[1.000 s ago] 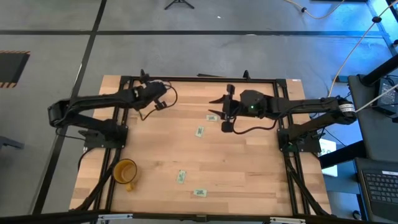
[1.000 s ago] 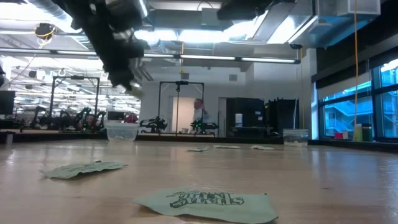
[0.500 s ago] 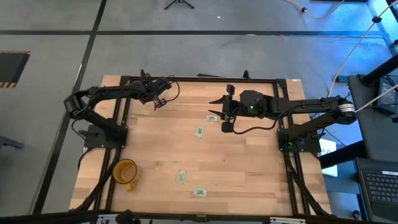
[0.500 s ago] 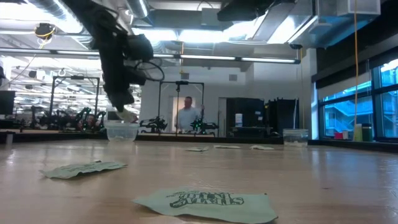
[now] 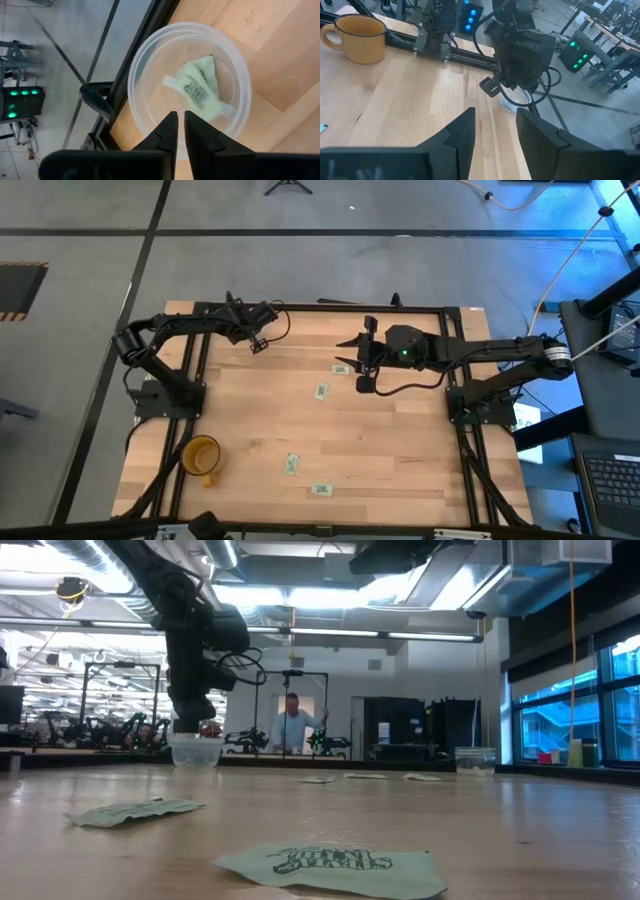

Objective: Pick and place Stevia / Truvia into bins
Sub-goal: Put the green stevia packet into the transparent container

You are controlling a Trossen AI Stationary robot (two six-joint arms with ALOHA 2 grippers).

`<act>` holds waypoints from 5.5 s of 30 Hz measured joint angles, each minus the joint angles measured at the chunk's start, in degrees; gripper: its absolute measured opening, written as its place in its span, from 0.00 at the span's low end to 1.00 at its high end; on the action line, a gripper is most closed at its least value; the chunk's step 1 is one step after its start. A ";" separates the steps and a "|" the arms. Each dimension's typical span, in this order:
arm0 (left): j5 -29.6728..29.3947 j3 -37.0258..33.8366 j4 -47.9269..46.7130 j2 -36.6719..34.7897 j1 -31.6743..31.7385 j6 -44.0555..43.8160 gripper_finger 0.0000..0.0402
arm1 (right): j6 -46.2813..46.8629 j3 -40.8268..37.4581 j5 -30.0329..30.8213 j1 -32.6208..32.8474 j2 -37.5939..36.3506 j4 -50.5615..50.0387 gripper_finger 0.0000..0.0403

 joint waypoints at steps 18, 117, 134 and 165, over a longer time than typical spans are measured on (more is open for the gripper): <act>29.66 3.87 4.14 -11.64 -6.36 1.67 0.09 | -0.67 0.00 -0.17 -0.17 0.04 -4.78 0.36; 25.47 1.29 37.66 19.76 -34.34 12.02 0.00 | 64.30 -0.02 -30.30 -11.54 36.17 -0.48 0.36; 25.14 1.25 37.70 19.79 -34.38 12.02 0.00 | 64.08 0.00 -32.63 -13.62 37.05 2.11 0.23; 22.45 1.16 39.74 19.98 -34.62 12.04 0.00 | 59.47 0.00 -32.23 -13.55 37.07 2.02 0.09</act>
